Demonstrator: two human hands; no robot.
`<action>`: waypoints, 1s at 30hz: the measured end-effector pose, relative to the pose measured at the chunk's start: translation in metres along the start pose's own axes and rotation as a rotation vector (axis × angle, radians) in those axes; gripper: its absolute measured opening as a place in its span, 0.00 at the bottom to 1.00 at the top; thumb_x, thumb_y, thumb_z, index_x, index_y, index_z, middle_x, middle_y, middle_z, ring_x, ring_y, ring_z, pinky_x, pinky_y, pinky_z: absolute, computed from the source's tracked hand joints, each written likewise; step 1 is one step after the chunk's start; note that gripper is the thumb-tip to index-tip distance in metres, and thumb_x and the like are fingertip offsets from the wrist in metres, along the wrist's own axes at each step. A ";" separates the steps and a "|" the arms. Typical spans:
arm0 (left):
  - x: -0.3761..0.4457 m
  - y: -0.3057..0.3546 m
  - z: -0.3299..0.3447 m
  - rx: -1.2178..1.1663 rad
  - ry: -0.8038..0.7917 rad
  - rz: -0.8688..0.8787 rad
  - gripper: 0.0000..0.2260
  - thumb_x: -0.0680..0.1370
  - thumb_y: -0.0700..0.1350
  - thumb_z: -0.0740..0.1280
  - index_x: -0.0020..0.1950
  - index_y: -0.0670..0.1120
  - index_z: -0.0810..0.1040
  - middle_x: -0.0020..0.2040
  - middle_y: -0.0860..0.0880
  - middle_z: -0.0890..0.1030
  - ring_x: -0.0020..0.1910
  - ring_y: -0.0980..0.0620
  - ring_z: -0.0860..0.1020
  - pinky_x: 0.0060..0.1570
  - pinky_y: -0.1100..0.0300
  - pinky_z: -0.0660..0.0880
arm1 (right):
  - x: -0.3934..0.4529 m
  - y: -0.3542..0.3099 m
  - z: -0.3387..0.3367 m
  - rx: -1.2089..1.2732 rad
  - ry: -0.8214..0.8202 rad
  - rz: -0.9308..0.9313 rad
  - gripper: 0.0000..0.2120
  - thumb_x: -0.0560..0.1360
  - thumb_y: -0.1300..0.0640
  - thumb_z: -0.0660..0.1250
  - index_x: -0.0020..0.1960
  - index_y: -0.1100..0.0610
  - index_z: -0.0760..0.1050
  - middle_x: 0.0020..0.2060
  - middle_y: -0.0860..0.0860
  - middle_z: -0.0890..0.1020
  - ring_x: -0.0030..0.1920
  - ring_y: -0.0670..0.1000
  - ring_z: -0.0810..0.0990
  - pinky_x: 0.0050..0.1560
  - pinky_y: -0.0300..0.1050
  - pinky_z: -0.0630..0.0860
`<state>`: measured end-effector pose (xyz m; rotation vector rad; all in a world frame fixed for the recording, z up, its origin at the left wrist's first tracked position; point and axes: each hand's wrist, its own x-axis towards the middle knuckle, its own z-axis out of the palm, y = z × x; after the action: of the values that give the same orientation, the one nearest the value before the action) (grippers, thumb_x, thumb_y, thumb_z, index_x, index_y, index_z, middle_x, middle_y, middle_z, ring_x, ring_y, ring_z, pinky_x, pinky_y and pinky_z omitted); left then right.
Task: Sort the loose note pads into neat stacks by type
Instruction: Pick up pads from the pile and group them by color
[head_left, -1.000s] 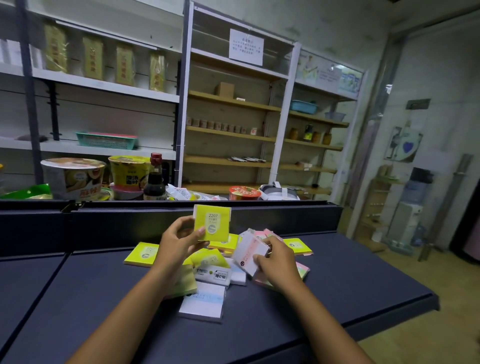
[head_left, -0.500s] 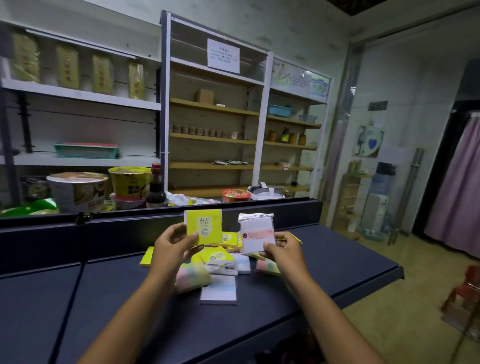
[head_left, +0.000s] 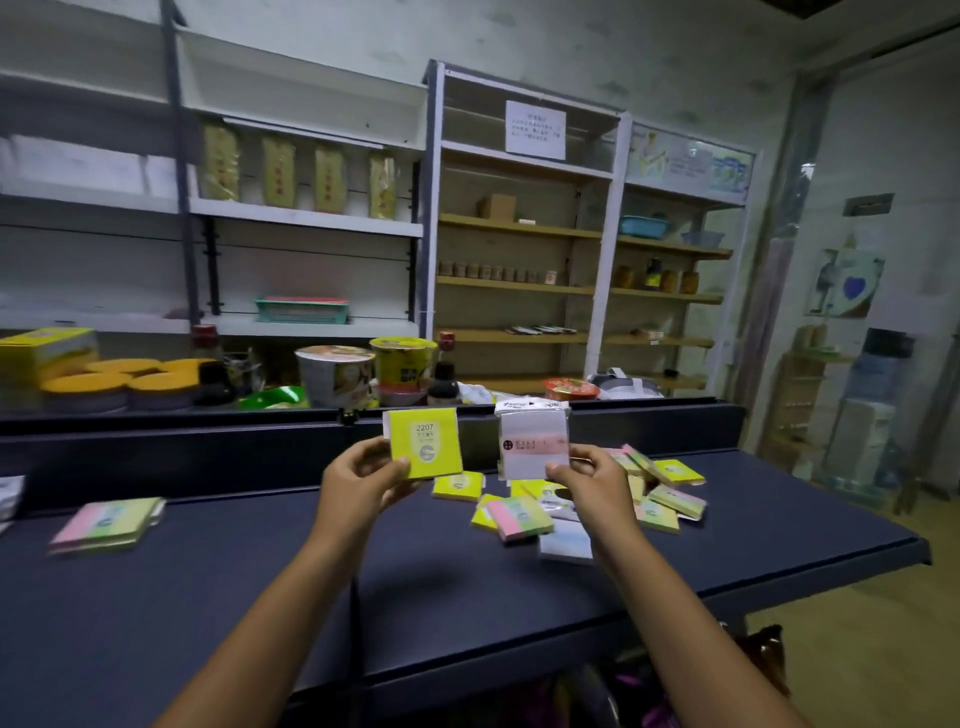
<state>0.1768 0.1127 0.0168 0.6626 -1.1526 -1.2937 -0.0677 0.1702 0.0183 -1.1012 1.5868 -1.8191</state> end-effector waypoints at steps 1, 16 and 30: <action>-0.007 0.006 -0.009 0.011 0.015 0.009 0.12 0.77 0.32 0.67 0.60 0.39 0.76 0.50 0.41 0.83 0.47 0.46 0.83 0.41 0.61 0.83 | -0.006 -0.003 0.008 -0.002 -0.017 -0.008 0.09 0.74 0.64 0.70 0.54 0.56 0.77 0.48 0.52 0.85 0.49 0.51 0.84 0.43 0.42 0.77; -0.101 0.076 -0.148 0.185 0.334 0.116 0.11 0.77 0.34 0.69 0.59 0.41 0.76 0.55 0.38 0.81 0.55 0.42 0.81 0.52 0.52 0.78 | -0.104 -0.005 0.130 0.064 -0.296 -0.038 0.09 0.74 0.66 0.71 0.52 0.59 0.77 0.47 0.55 0.85 0.45 0.50 0.81 0.44 0.40 0.74; -0.065 0.109 -0.299 0.254 0.441 0.141 0.12 0.76 0.31 0.68 0.59 0.38 0.76 0.52 0.38 0.81 0.50 0.43 0.81 0.40 0.65 0.81 | -0.122 -0.003 0.296 0.105 -0.403 -0.033 0.11 0.74 0.67 0.71 0.49 0.54 0.74 0.45 0.53 0.85 0.44 0.49 0.84 0.45 0.43 0.78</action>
<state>0.4997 0.1344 -0.0058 0.9794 -0.9821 -0.8321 0.2421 0.0961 -0.0095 -1.3488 1.2306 -1.5564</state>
